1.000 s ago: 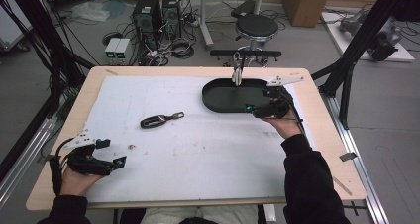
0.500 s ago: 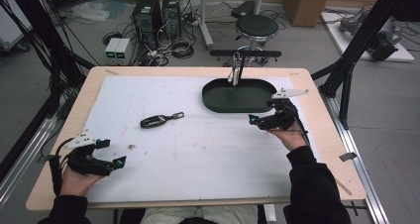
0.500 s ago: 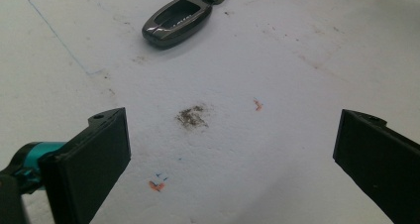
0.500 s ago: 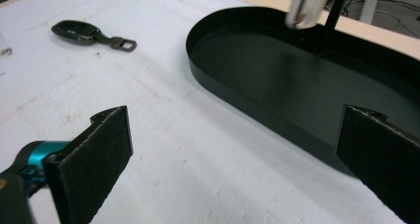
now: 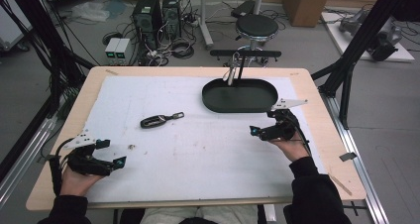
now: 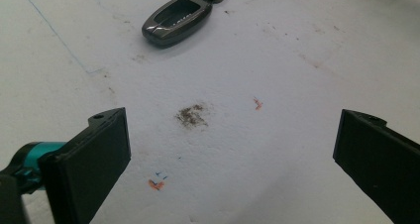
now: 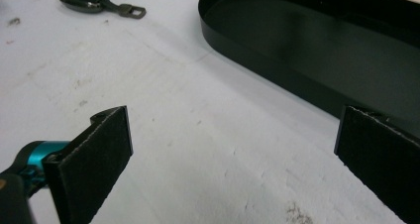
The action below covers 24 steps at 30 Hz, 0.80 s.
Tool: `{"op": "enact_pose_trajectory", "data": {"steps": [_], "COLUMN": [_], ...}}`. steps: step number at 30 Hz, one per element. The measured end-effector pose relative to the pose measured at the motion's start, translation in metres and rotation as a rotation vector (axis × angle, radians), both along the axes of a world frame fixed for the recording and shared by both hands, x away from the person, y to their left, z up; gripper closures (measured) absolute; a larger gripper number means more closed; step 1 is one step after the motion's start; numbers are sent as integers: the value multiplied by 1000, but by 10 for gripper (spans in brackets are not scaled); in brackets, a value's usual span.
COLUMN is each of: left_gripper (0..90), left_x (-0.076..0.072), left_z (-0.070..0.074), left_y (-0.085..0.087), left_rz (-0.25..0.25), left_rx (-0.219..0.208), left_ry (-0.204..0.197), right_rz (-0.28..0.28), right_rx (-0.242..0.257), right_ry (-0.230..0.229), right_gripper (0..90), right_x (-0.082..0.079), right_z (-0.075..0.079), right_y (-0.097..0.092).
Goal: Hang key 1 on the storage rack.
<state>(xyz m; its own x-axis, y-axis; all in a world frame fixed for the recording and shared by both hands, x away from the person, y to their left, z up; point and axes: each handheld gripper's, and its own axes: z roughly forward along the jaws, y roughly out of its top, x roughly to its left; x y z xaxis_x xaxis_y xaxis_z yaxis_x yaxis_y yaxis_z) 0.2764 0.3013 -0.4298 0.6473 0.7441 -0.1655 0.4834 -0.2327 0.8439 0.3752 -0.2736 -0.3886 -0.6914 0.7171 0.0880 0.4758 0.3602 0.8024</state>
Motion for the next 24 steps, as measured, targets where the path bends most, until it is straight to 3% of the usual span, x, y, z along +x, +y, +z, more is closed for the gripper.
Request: {"op": "enact_pose_trajectory", "data": {"steps": [18, 24], "left_gripper": [17, 17], "left_x": [1, 6], "left_z": [0, 2], "left_y": [-1, -5], "left_rz": [3, -7], "left_rx": [-4, -2], "left_ry": [5, 13], "right_rz": [-24, -41], "right_rx": [2, 17], "right_ry": [22, -2], "right_gripper": [7, 7], "right_x": [-25, -33], "right_z": [-29, -31], "right_y": [-19, -23]}}
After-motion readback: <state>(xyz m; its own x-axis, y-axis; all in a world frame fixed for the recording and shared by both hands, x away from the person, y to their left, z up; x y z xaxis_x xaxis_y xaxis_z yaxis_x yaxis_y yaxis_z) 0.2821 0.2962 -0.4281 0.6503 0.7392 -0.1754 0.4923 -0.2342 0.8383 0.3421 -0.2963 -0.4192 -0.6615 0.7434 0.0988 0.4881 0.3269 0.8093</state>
